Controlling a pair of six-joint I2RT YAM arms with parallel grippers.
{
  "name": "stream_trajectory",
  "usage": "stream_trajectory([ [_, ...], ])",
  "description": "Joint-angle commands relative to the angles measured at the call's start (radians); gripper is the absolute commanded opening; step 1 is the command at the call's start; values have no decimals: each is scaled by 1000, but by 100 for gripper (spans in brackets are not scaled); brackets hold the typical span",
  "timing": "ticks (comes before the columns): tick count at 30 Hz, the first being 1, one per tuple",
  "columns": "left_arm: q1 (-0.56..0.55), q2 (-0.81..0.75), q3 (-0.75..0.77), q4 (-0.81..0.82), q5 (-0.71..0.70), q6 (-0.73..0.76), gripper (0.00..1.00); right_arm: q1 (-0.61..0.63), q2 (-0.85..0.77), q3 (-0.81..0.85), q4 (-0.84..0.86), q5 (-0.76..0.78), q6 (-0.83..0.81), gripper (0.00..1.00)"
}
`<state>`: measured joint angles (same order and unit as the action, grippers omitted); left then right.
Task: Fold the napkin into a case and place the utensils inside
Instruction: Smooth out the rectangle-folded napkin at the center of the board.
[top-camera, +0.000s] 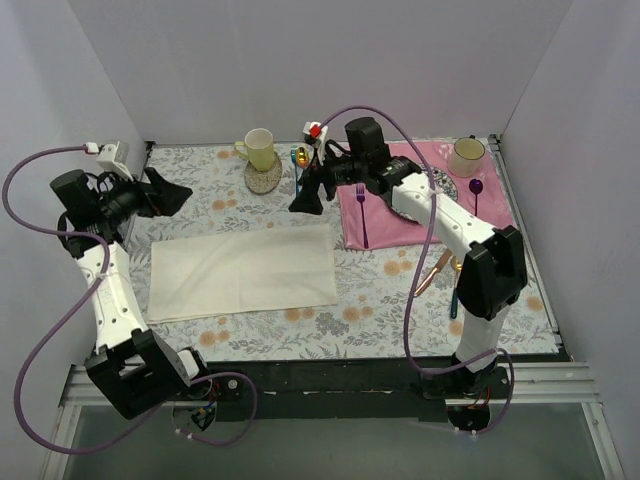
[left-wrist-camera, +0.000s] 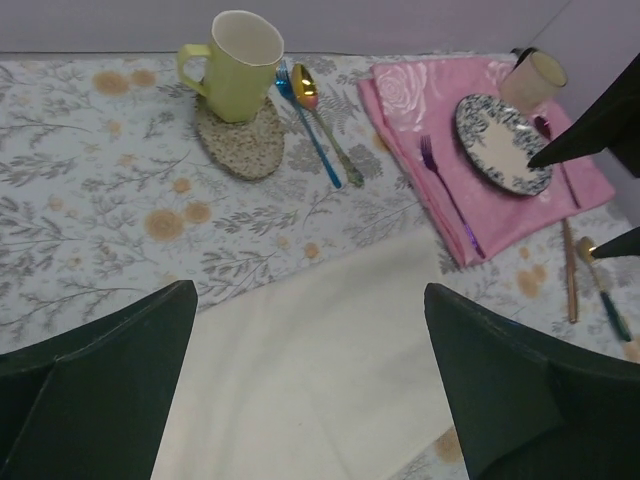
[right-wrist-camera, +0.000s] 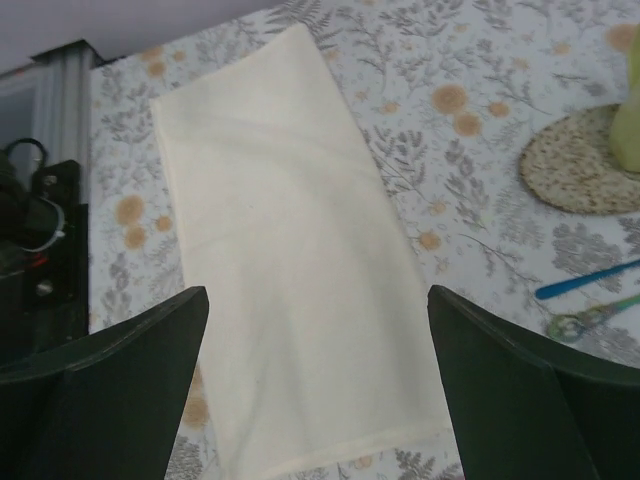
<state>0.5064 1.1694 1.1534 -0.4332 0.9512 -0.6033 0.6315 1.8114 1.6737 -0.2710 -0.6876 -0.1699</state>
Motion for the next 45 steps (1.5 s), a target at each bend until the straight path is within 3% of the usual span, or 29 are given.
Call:
stream_trajectory([
  [1,-17,148,1,135,145,-250,98,-1,169,84,84,-271,261,99],
  [3,-49,194,-29,60,158,-266,98,8,223,54,149,-308,360,99],
  [7,-110,202,-197,226,146,-397,98,49,229,-94,401,-297,567,99],
  [11,-207,268,-290,333,109,-458,98,80,334,-78,531,-305,719,99],
  [20,-293,501,-310,516,80,-568,98,111,489,-65,753,-254,911,99],
  [24,-292,581,-285,559,77,-575,98,97,523,-71,763,-247,922,99],
  [33,-255,699,-297,570,96,-513,98,24,551,-261,898,-266,1044,99],
  [45,-49,708,-248,510,153,-403,98,-15,523,-325,863,-282,1006,99],
])
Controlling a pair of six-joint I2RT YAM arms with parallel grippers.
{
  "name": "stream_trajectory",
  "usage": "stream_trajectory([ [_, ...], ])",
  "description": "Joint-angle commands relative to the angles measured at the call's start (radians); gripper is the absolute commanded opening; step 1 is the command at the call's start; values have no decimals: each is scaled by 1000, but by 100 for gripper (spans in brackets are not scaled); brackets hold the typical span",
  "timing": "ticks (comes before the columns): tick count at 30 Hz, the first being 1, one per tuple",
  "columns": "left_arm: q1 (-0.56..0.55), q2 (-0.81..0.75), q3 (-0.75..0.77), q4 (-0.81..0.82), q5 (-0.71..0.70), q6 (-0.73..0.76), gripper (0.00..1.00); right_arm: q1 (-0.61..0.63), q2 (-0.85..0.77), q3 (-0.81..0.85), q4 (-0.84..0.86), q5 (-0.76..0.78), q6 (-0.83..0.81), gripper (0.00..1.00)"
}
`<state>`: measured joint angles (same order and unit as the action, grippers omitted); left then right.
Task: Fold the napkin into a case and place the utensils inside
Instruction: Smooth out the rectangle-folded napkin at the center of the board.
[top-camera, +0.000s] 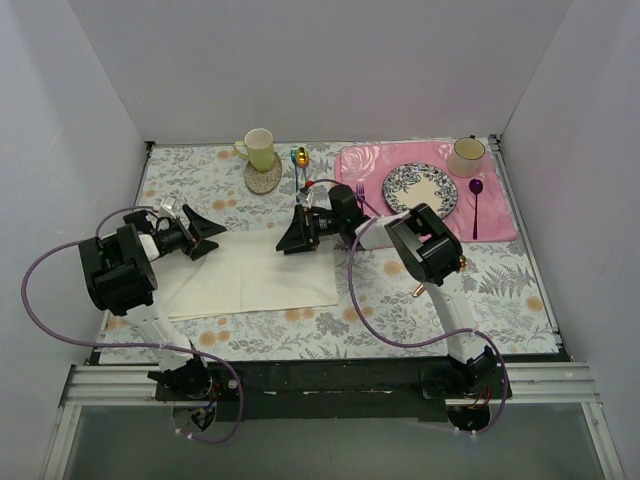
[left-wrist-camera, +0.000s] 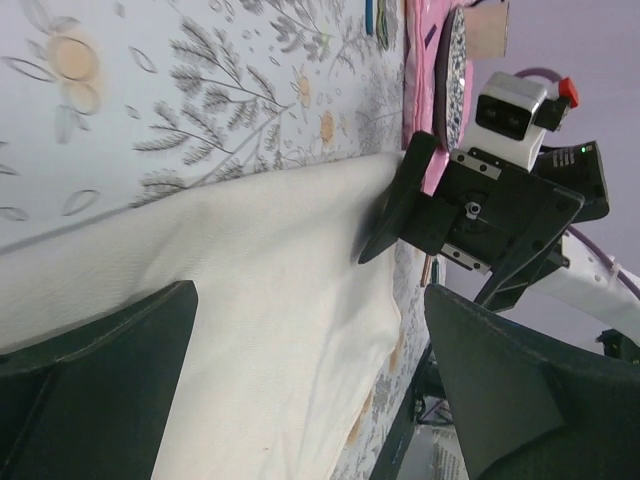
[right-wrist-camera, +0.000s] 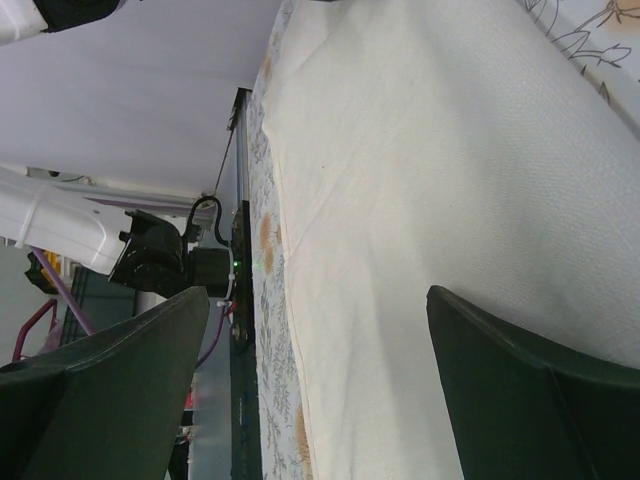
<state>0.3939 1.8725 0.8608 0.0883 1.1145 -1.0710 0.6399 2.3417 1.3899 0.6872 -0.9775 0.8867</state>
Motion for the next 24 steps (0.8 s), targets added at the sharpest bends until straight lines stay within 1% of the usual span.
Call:
stream_trajectory([
  [1,88,17,49,-13,-22,68,98,-26,-12,-45,-116,8,-58,99],
  [5,109,11,61,-39,-28,117,98,-39,-31,-57,-190,39,-118,99],
  [7,106,-10,50,-36,5,118,98,-51,-44,-66,-216,39,-136,99],
  [9,99,-55,35,-38,10,121,98,-62,-54,-65,-250,40,-164,99],
  [11,95,-100,23,-38,-16,128,98,-68,-76,-49,-314,56,-222,99],
  [14,95,-124,23,-51,-71,151,98,-72,-93,-26,-350,39,-255,99],
  [17,85,-173,21,-24,-50,143,98,-63,-128,-17,-324,1,-232,98],
  [19,45,-211,20,-21,-27,140,98,-54,-166,-25,-233,-10,-189,97],
  [21,10,-225,4,-15,-16,118,98,-36,-182,-31,-117,-15,-102,97],
  [22,-30,-230,-5,10,-19,105,98,-29,-182,-28,-79,-10,-71,97],
  [24,-59,-225,-32,59,-42,47,98,-6,-167,3,-32,11,-2,98],
])
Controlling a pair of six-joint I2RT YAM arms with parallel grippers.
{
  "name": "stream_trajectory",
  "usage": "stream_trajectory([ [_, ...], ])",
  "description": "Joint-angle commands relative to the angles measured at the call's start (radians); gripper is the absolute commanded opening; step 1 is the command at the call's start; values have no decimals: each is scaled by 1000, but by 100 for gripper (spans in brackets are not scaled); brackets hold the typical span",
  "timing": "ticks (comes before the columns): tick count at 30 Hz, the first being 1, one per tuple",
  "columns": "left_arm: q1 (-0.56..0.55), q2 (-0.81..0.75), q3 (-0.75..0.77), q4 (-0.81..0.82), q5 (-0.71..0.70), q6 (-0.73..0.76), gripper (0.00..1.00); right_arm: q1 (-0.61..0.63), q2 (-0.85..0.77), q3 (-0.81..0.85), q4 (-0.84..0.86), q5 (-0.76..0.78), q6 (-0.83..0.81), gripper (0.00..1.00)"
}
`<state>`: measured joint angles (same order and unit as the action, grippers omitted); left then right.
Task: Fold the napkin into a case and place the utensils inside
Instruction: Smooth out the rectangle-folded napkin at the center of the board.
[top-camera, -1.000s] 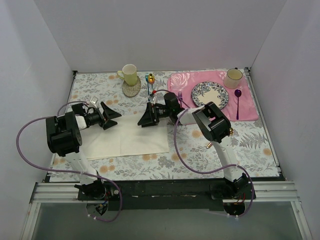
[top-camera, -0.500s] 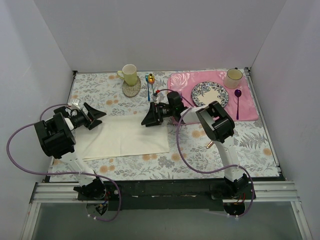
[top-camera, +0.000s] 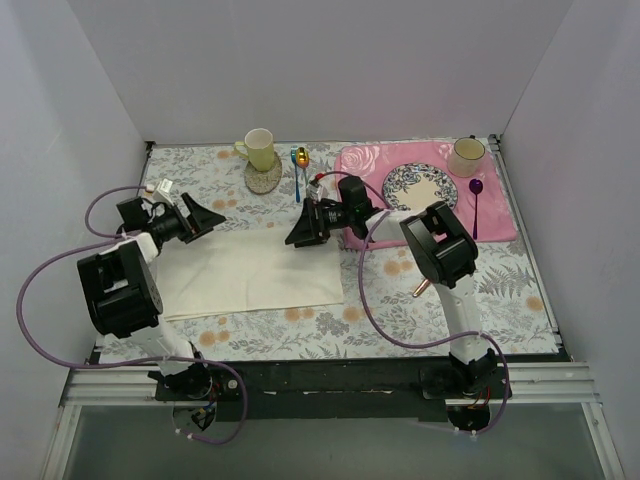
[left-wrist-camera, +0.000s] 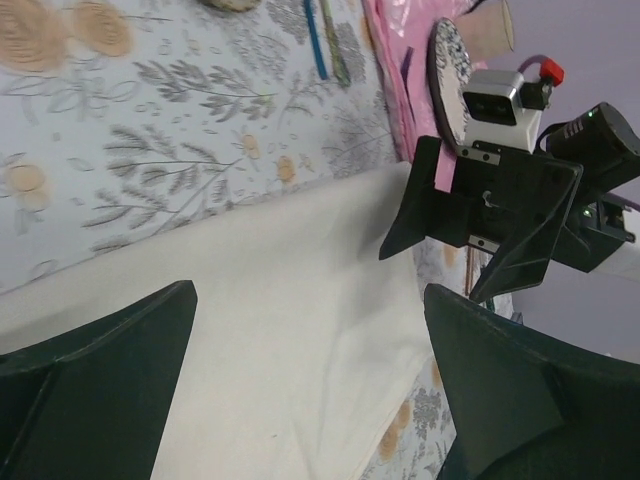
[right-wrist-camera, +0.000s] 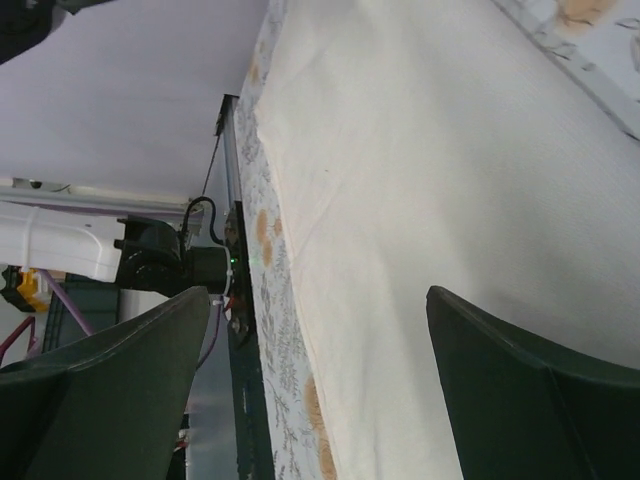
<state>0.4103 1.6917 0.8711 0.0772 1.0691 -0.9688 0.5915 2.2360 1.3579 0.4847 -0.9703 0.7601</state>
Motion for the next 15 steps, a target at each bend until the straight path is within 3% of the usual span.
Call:
stream_trajectory([
  [1,-94,-30,-49,128,-4,-79,98,50,-35,55,196,11,139,98],
  [7,-117,32,-63,275,-75,-251,98,106,89,194,253,97,251,99],
  [15,-117,106,-26,187,-161,-211,98,126,217,282,265,214,294,99],
])
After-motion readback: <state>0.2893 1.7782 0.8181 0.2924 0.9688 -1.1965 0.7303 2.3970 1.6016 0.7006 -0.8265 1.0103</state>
